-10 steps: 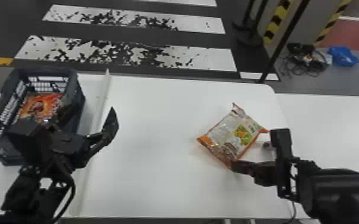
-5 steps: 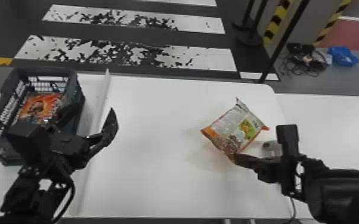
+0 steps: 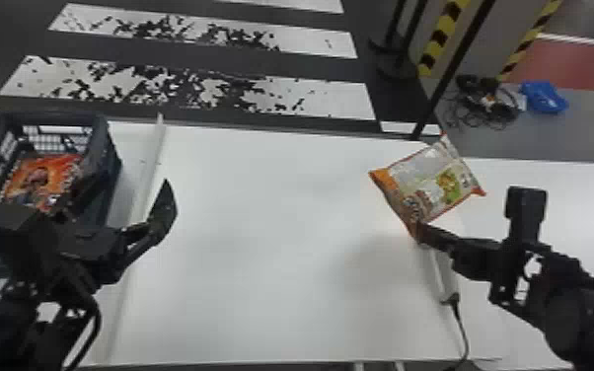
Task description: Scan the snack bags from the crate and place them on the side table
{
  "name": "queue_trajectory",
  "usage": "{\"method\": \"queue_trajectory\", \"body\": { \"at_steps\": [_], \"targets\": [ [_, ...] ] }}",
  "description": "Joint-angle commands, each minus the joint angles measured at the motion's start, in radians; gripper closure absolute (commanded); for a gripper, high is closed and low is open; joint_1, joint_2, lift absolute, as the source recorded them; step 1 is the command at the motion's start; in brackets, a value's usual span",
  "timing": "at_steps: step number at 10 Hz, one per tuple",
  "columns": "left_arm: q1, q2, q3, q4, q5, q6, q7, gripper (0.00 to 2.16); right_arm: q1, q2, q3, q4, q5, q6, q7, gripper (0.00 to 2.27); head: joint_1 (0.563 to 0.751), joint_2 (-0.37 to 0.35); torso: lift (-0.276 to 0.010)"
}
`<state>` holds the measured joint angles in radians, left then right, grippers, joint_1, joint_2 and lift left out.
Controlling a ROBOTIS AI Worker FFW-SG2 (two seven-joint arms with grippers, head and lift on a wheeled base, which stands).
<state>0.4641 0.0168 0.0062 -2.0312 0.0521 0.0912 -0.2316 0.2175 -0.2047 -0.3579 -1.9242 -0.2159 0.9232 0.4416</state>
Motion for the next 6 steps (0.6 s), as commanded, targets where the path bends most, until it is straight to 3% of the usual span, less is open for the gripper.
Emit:
{"method": "queue_trajectory", "body": {
  "at_steps": [1,4,6],
  "targets": [
    [0.001,0.000,-0.002,-0.001,0.000,0.000,0.000,0.08,-0.006,0.002,-0.096,0.008,-0.059,-0.003,-0.034,2.26,0.695,-0.196,-0.050],
    [0.001,0.002,-0.003,0.000,0.002,-0.003,0.000,0.08,-0.046,-0.005,-0.248,0.096,-0.094,0.000,-0.092,2.26,0.695,-0.317,-0.050],
    [0.001,0.002,-0.002,0.000,0.005,-0.003,-0.002,0.08,-0.070,-0.045,-0.285,0.191,-0.108,-0.003,-0.141,2.26,0.695,-0.350,-0.050]
  ]
}}
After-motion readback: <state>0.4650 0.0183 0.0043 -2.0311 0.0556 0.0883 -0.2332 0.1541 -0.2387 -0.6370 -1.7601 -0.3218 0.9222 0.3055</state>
